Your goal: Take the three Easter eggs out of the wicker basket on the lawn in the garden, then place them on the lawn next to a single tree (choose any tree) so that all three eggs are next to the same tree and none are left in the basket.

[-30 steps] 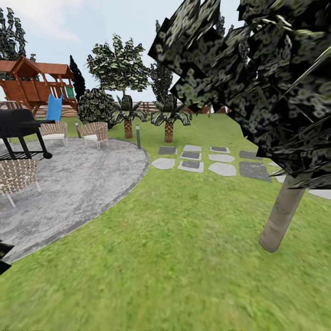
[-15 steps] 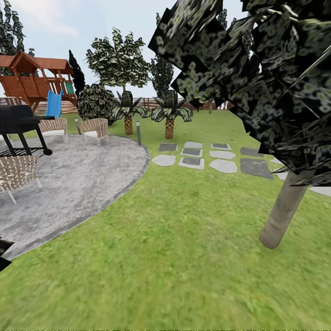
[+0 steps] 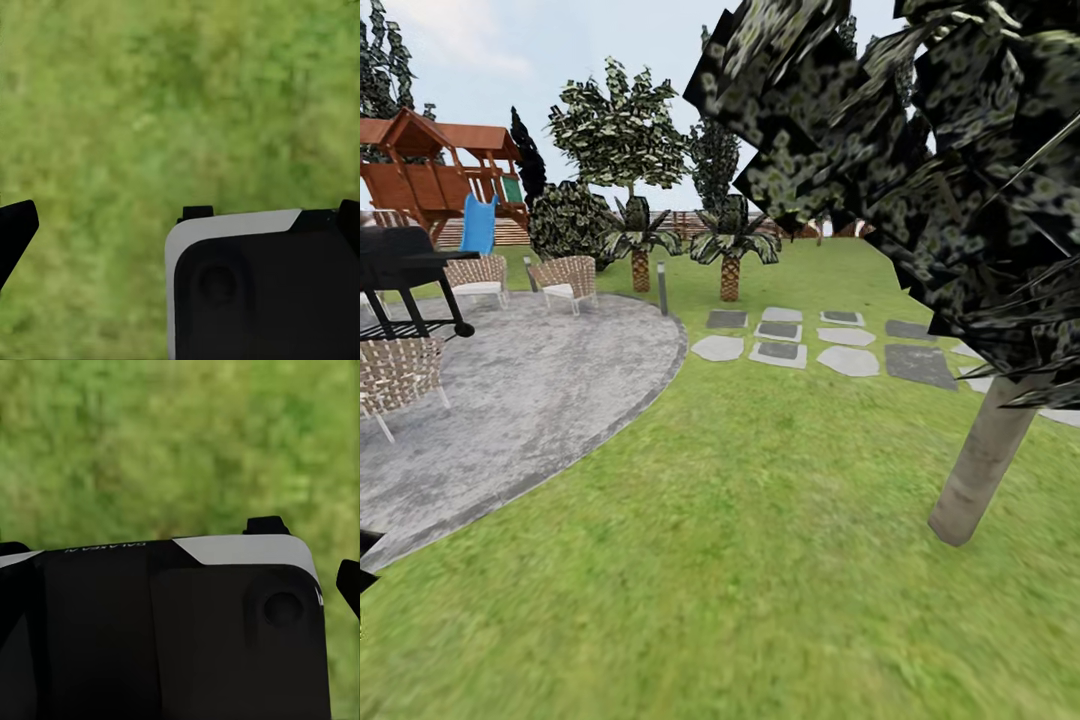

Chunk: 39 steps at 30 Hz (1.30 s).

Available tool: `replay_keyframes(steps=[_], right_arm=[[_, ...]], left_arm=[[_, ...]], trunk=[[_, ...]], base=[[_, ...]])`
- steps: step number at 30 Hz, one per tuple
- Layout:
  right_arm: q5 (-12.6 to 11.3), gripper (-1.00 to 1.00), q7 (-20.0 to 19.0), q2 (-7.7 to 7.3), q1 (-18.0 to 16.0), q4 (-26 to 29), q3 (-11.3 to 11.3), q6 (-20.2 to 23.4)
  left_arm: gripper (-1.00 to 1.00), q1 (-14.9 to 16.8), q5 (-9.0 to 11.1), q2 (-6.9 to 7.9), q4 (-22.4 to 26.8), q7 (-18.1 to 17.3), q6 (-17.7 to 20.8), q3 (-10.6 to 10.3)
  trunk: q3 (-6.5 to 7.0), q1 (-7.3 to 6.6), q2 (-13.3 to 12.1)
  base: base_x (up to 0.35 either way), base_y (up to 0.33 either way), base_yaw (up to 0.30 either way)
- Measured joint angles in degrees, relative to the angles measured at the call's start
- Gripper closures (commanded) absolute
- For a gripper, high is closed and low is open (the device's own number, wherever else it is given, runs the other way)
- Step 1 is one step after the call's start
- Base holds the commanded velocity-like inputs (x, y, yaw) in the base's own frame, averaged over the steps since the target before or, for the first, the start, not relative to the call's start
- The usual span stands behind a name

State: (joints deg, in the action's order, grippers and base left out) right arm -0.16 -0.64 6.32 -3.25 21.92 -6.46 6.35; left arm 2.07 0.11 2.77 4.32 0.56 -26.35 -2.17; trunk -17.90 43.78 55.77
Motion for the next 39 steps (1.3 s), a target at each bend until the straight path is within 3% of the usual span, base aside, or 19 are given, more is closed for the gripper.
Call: replay_keyframes(steps=[18, 39], right_arm=[[0.0, -1.0, 0.0, 0.0, 0.0, 0.0, 0.0, 0.0], [0.0, -1.0, 0.0, 0.0, 0.0, 0.0, 0.0, 0.0]], left_arm=[[-1.0, 0.0, 0.0, 0.02, 0.0, 0.0, 0.0, 0.0], [-1.0, 0.0, -0.1, 0.03, 0.0, 0.0, -0.1, 0.0]], trunk=[[-0.83, 0.0, 0.0], [-0.85, -0.01, 0.0]], base=[[0.087, 0.0, 0.105], [0.265, 0.03, 0.002]])
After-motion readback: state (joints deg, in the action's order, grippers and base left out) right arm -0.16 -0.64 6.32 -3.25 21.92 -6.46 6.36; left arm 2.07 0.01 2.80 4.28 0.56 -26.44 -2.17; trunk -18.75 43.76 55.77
